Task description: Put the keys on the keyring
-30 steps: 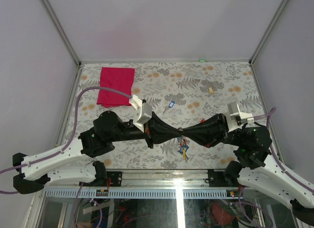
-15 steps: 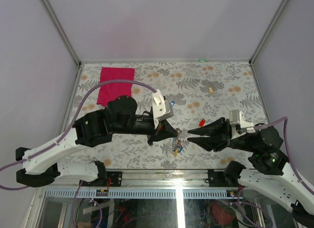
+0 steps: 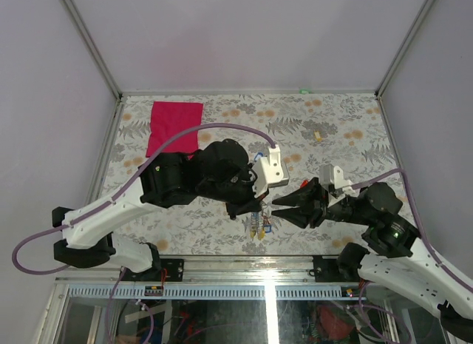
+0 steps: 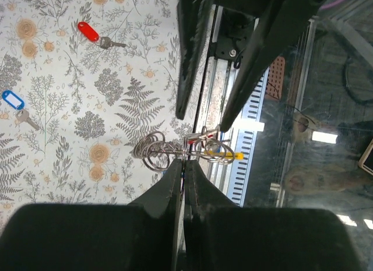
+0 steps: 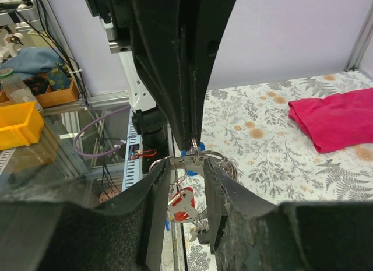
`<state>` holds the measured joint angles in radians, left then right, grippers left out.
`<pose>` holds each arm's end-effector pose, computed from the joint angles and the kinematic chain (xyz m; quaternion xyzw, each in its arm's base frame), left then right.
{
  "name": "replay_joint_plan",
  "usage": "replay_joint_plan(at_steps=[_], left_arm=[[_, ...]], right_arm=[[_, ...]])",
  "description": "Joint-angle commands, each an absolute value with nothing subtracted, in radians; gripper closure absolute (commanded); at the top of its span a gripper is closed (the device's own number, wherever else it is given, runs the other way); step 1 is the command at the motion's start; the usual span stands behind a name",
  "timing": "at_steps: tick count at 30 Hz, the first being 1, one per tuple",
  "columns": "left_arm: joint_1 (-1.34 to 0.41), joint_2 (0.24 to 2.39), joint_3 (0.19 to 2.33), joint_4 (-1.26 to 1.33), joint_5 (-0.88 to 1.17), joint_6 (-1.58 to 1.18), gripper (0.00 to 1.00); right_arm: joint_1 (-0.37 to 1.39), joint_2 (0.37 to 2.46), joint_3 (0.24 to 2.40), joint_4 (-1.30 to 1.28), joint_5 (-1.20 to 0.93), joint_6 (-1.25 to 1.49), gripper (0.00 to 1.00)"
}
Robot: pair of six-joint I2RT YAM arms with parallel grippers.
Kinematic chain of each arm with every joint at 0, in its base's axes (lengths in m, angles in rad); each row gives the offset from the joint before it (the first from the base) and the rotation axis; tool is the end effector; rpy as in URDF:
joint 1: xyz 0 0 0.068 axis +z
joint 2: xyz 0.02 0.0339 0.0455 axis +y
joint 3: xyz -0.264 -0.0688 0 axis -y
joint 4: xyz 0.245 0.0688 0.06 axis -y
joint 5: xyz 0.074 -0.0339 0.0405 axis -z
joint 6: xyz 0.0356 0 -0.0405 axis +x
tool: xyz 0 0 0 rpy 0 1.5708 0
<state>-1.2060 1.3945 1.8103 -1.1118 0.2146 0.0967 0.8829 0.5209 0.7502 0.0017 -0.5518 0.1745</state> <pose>0.0846 -0.2429 0.4575 0.5821 0.6888 -0.3043 0.3069 0.0602 0.1026 0.3829 -0.4075 0.4863 0.5265 0.5659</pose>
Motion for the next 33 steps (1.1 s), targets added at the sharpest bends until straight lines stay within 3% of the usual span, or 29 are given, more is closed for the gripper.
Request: replay_joint_plan(at_steps=[1, 15, 21, 27, 29, 33], left_arm=[[-1.23, 1.413, 1.893, -1.187, 0.189, 0.133, 1.0], [-1.267, 1.429, 1.911, -1.194, 0.183, 0.135, 1.0], [-1.27, 1.432, 1.911, -1.193, 0.176, 0.138, 1.0], [-1.271, 1.428, 1.909, -1.194, 0.172, 0.137, 1.0], [-1.272, 1.419, 1.904, -1.185, 0.167, 0.134, 0.98], [-1.271, 1.353, 1.844, -1.104, 0.169, 0.122, 0.85]], right_arm=[[0.883, 0.551, 0.739, 0.099, -0.594, 0.193, 0.63], [0.882, 0.623, 0.729, 0.196, -0.656, 0.236, 0.65], [0.882, 0.663, 0.732, 0.196, -0.721, 0.25, 0.74], [0.882, 0.68, 0.744, 0.185, -0.741, 0.256, 1.0], [0.882, 0.671, 0.748, 0.18, -0.729, 0.251, 1.0], [0.883, 0.635, 0.763, 0.177, -0.705, 0.246, 1.0]])
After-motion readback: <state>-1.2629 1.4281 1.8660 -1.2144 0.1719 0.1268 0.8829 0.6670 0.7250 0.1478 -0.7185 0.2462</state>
